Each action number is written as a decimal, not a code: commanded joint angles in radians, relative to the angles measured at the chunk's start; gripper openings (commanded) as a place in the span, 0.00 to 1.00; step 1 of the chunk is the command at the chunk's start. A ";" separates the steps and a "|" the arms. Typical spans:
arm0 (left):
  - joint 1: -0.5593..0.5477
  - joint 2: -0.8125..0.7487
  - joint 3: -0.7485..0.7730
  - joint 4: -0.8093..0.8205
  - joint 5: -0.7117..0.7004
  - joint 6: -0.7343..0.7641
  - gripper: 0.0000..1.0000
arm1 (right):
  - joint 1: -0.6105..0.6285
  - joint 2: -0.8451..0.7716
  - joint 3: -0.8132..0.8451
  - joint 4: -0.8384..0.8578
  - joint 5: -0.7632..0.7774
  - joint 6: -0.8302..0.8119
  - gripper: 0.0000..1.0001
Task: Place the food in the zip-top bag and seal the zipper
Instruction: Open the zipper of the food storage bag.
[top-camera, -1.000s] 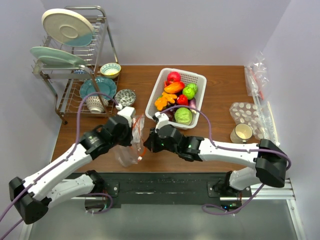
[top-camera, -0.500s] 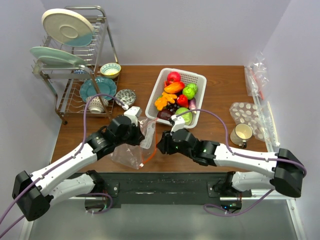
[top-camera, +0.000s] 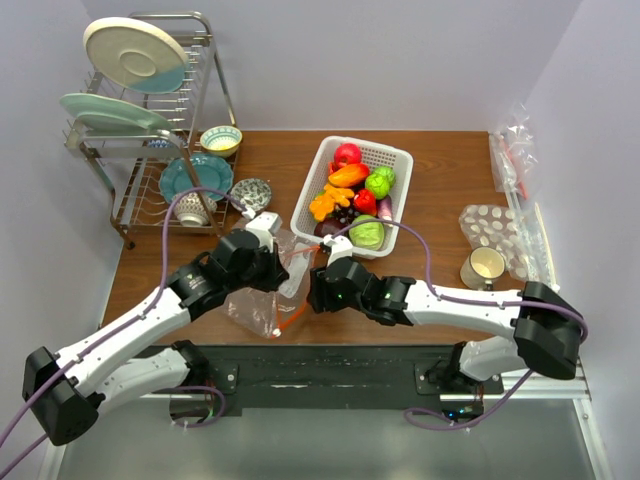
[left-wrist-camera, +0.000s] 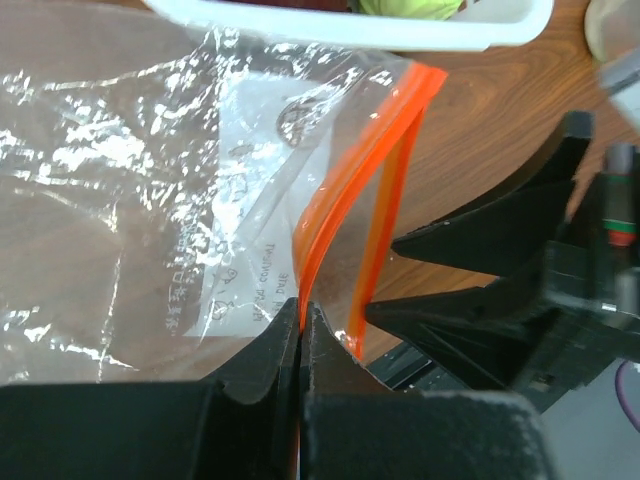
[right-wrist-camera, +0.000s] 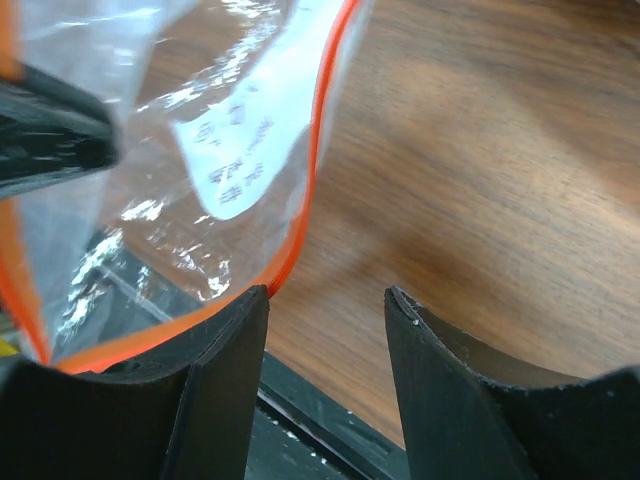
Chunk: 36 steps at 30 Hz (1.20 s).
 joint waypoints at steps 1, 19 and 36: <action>-0.005 -0.009 0.129 -0.053 0.005 0.023 0.00 | -0.001 0.014 0.048 -0.053 0.073 0.012 0.54; -0.005 0.058 0.036 0.048 -0.073 0.026 0.00 | -0.074 -0.234 0.131 -0.278 0.219 -0.127 0.65; -0.003 0.023 -0.007 0.086 -0.064 0.035 0.00 | -0.349 0.055 0.407 -0.409 0.235 -0.267 0.99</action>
